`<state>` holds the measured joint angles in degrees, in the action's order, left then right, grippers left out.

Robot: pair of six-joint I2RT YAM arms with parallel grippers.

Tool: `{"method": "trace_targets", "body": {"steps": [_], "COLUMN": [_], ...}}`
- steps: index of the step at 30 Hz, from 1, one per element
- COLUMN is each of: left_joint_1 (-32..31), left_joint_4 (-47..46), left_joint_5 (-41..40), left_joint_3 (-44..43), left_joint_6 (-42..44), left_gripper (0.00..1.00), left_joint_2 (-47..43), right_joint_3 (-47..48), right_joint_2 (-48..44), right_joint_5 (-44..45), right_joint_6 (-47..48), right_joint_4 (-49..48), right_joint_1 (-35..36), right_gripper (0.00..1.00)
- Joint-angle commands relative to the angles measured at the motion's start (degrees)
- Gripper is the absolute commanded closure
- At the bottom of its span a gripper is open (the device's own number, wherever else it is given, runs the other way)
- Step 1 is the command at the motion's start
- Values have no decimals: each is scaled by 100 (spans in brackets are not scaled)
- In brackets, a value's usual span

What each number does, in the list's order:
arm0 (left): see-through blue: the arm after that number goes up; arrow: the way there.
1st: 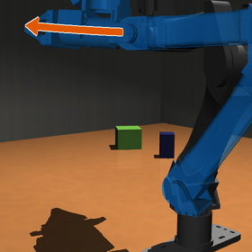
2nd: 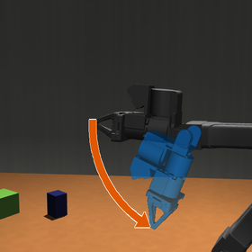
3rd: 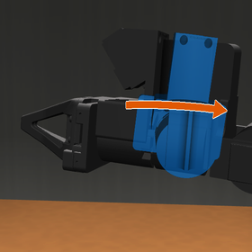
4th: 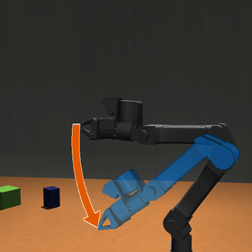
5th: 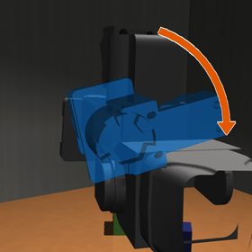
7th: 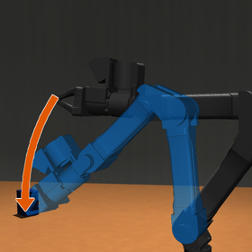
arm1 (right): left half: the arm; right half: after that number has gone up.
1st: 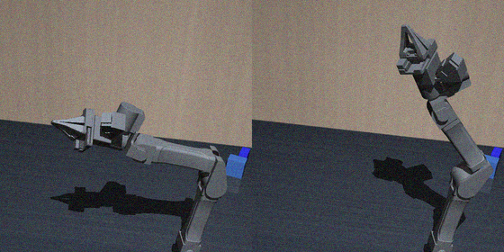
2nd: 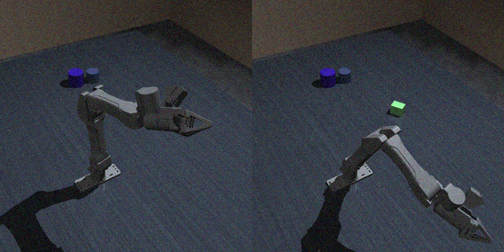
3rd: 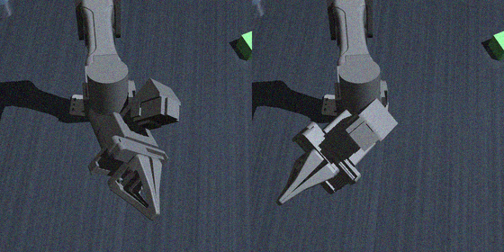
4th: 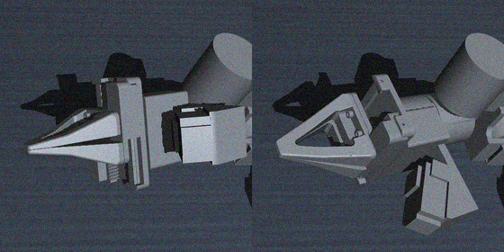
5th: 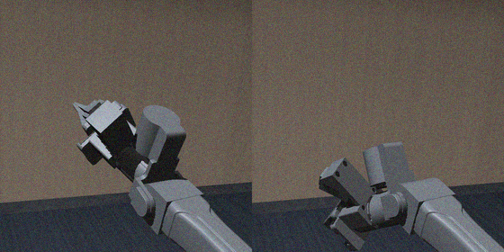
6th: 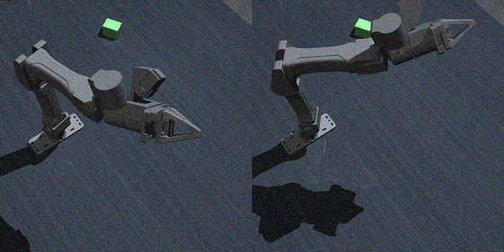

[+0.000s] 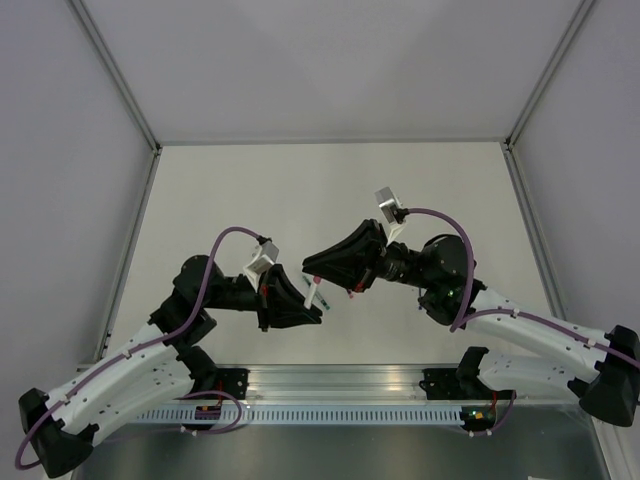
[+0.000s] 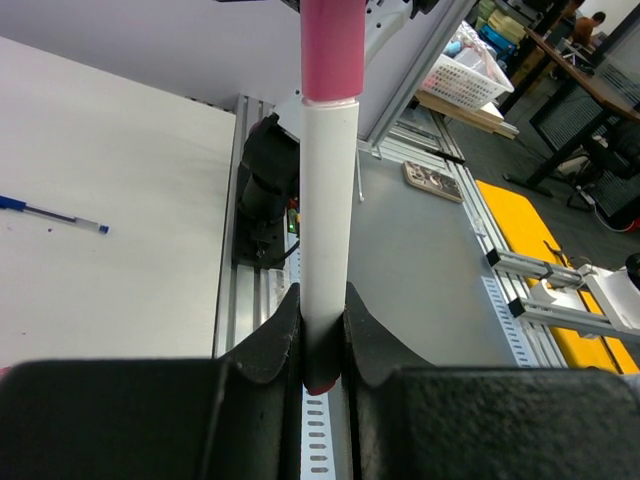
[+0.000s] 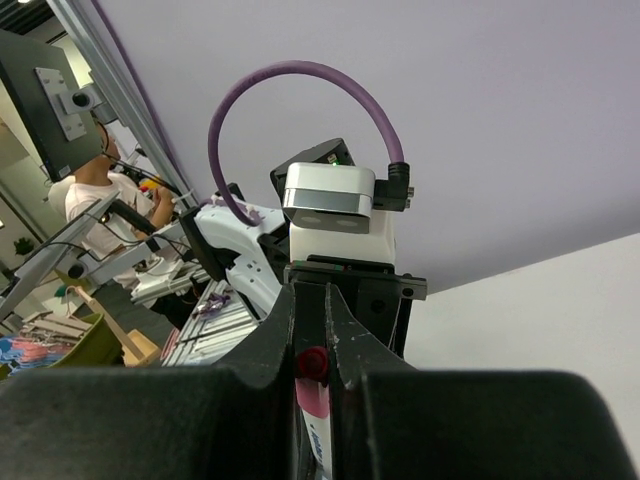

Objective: Insert the pens into the pen caps

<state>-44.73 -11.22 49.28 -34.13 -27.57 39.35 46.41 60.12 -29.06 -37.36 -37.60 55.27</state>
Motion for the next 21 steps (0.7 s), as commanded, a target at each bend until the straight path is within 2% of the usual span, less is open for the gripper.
{"method": "trace_targets", "body": {"steps": [1, 7, 15, 21], "left_joint_1": [122, 123, 131, 131], "left_joint_4": [-1154, -962, -618, -617], "left_joint_5": [-1403, -1499, -1386, -1114], "left_joint_3": [-613, -779, -990, -1131], "left_joint_6": [-20, 23, 94, -29], "left_gripper": [98, 98, 98, 98], "left_joint_2": [-165, -156, -217, -349], "right_joint_3": [-440, -580, -660, -853], "right_joint_2": [71, 202, 412, 317], "right_joint_5": [-638, -66, -47, -355], "right_joint_6": [-105, 98, 326, 729], "right_joint_4": [1211, 1194, 1387, 1396], "right_joint_1": [686, 1083, 1302, 1434], "right_gripper": [100, 100, 100, 100]}}
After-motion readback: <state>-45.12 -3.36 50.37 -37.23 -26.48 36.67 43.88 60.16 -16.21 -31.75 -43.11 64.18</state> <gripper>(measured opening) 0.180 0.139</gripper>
